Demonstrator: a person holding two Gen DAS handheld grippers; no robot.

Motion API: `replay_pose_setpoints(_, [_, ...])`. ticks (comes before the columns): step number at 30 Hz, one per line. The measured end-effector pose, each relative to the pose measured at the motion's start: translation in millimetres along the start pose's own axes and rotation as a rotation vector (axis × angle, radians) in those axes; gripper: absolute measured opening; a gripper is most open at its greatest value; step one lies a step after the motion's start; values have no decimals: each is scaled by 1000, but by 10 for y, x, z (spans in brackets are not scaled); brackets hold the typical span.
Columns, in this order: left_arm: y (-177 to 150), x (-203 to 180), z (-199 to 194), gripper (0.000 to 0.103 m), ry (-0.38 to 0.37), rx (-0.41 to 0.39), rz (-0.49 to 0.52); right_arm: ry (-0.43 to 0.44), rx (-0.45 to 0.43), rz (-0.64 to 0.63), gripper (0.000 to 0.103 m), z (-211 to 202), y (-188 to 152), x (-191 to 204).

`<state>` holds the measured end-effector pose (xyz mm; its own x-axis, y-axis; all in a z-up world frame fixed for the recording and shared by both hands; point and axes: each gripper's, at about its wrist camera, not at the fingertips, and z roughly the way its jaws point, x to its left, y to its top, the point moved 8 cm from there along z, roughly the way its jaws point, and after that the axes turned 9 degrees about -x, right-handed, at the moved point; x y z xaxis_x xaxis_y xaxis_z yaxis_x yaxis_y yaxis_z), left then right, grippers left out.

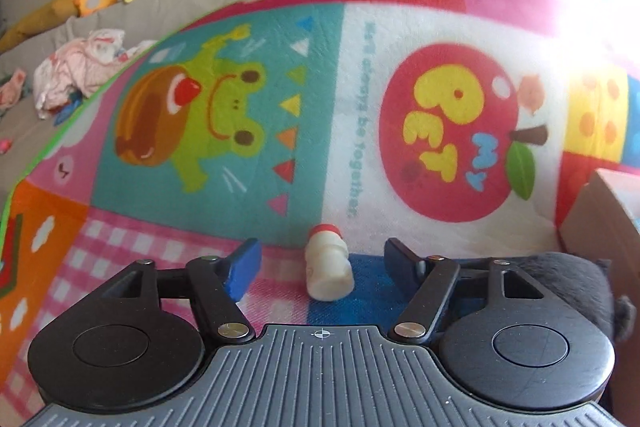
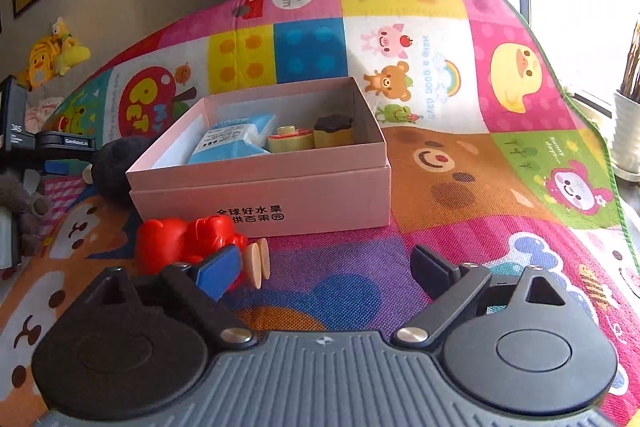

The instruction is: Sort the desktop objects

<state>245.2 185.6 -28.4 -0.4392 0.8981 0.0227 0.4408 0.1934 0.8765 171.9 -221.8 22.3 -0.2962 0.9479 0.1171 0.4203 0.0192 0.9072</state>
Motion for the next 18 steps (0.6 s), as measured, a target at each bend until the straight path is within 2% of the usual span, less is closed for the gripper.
replay_pose_setpoints(2, [-24, -28, 86, 51, 15, 23, 27, 2, 2, 8, 94, 12, -6, 0])
replay_pose_setpoints(3, [-37, -35, 94, 46, 19, 26, 39, 3, 2, 14, 96, 13, -7, -5])
replay_pose_setpoints(5, [-78, -54, 36, 30, 7, 27, 64, 0, 2, 33, 97, 18, -8, -31])
replay_pose_setpoints(9, [-186, -119, -355, 29, -66, -3, 132, -8, 15, 67, 97, 44, -19, -69])
replay_pose_setpoints(11, [-266, -183, -683, 29, -130, -16, 145, -10, 21, 77, 98, 54, -26, -80])
replay_pose_setpoints(15, [-470, -434, -1474, 29, -357, -24, 127, -15, 22, 81, 100, 57, -29, -83])
replay_pose_setpoints(18, [-694, -740, -1953, 30, -502, -26, 173, -17, 23, 79, 100, 60, -33, -83])
